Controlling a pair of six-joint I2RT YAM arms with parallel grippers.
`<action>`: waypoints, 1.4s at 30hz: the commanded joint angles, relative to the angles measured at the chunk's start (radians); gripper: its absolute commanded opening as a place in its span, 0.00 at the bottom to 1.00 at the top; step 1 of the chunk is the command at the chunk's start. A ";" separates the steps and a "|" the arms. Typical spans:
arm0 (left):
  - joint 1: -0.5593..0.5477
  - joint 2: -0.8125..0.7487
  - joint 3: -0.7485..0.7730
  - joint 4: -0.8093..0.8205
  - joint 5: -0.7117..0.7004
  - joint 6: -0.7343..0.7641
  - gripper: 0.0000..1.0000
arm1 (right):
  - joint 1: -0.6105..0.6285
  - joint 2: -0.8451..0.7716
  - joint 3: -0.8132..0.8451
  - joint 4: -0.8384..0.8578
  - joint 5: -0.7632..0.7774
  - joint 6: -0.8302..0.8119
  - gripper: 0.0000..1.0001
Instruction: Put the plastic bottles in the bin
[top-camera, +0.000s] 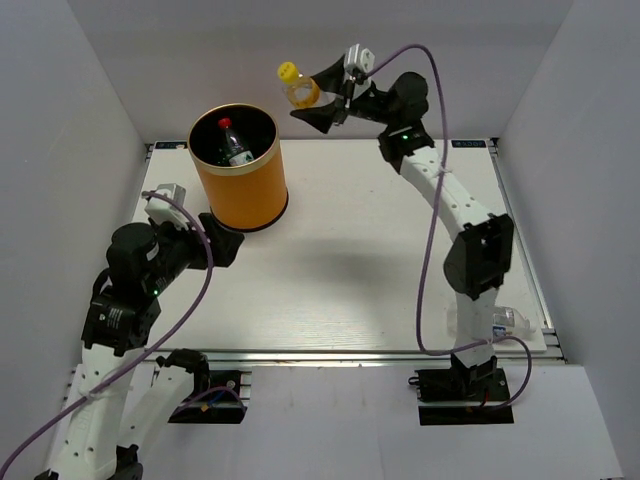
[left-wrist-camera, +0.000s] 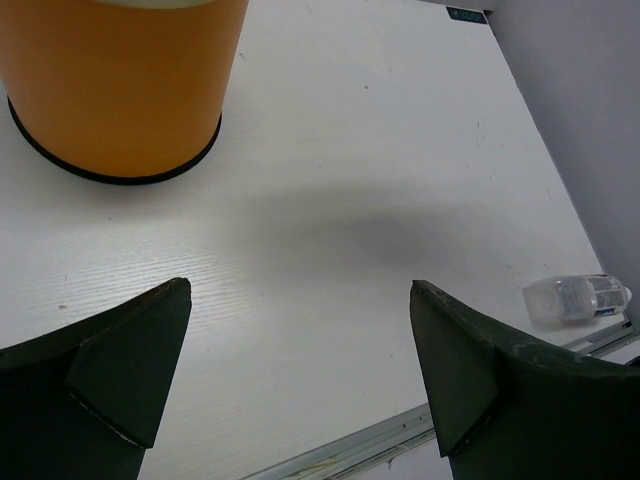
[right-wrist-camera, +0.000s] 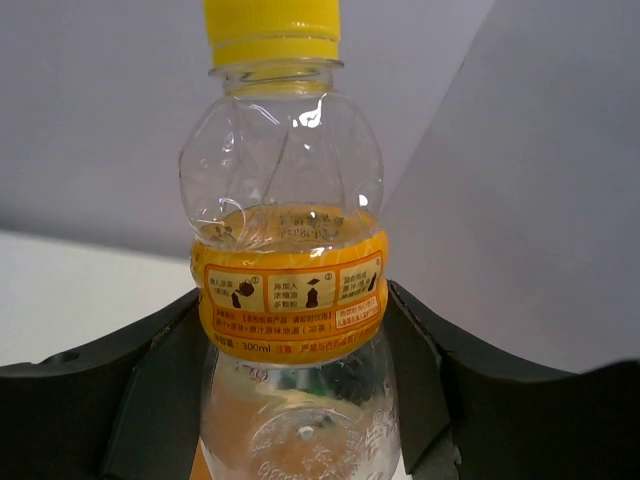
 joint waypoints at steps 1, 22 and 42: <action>0.006 -0.030 0.004 -0.040 -0.020 -0.019 1.00 | 0.049 0.190 0.172 0.201 0.082 0.185 0.00; 0.015 -0.103 -0.049 -0.106 0.003 -0.088 1.00 | 0.235 0.470 0.323 0.291 0.432 -0.119 0.90; -0.057 0.392 -0.129 0.464 0.492 0.015 1.00 | -0.012 -0.164 -0.046 -0.399 0.547 -0.238 0.00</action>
